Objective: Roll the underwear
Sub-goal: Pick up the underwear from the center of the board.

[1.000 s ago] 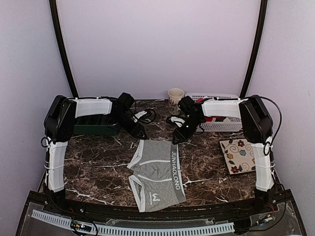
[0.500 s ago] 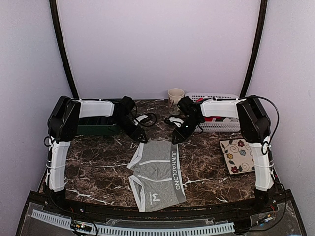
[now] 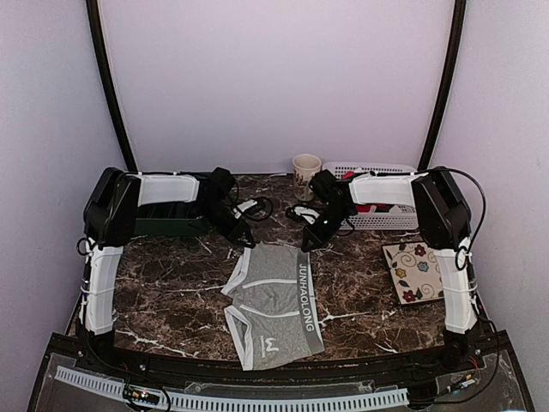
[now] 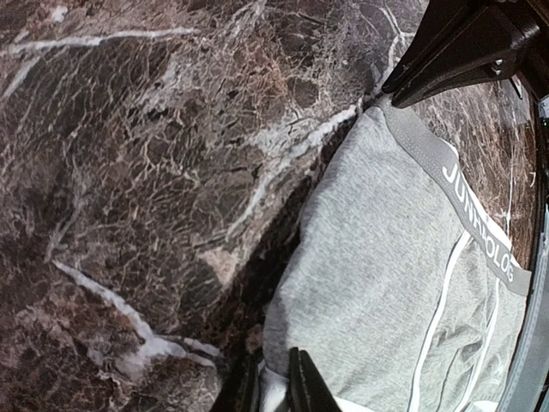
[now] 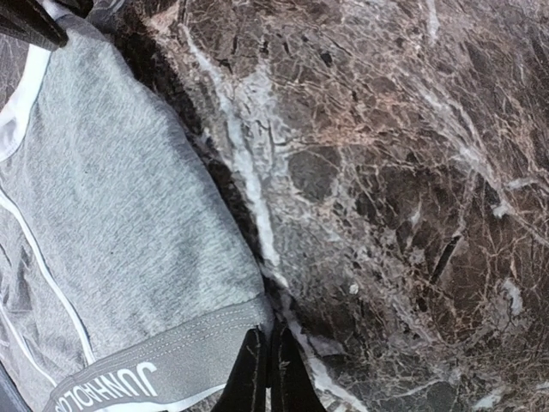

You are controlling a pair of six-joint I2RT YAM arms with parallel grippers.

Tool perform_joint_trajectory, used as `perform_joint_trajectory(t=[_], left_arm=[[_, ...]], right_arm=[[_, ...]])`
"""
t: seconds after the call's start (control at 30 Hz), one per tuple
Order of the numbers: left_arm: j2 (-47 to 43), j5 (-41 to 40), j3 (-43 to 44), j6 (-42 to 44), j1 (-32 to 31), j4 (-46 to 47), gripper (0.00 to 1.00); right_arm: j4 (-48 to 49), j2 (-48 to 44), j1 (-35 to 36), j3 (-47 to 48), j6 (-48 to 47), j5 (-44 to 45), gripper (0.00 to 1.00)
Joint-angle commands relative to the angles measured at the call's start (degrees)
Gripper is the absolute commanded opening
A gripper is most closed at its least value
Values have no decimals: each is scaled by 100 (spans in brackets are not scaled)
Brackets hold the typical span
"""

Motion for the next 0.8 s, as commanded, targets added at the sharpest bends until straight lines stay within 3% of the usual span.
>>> perform_joint_trajectory(t=[0.0, 0.23, 0.5, 0.63, 0.77], left_arm=[[-174, 166, 250, 1, 104, -131, 14], [-207, -6, 696, -18, 102, -149, 3], [-599, -173, 882, -7, 92, -152, 0], [-1103, -57, 382, -81, 21, -19, 0], [-1763, 73, -681, -90, -193, 338, 0]], right_arm=[[-106, -96, -38, 135, 61, 58, 0], [-65, -408, -283, 441, 257, 244, 0], [-106, -828, -318, 443, 285, 120, 0], [64, -1252, -208, 57, 399, -72, 0], [242, -1712, 16, -559, 508, -229, 0]])
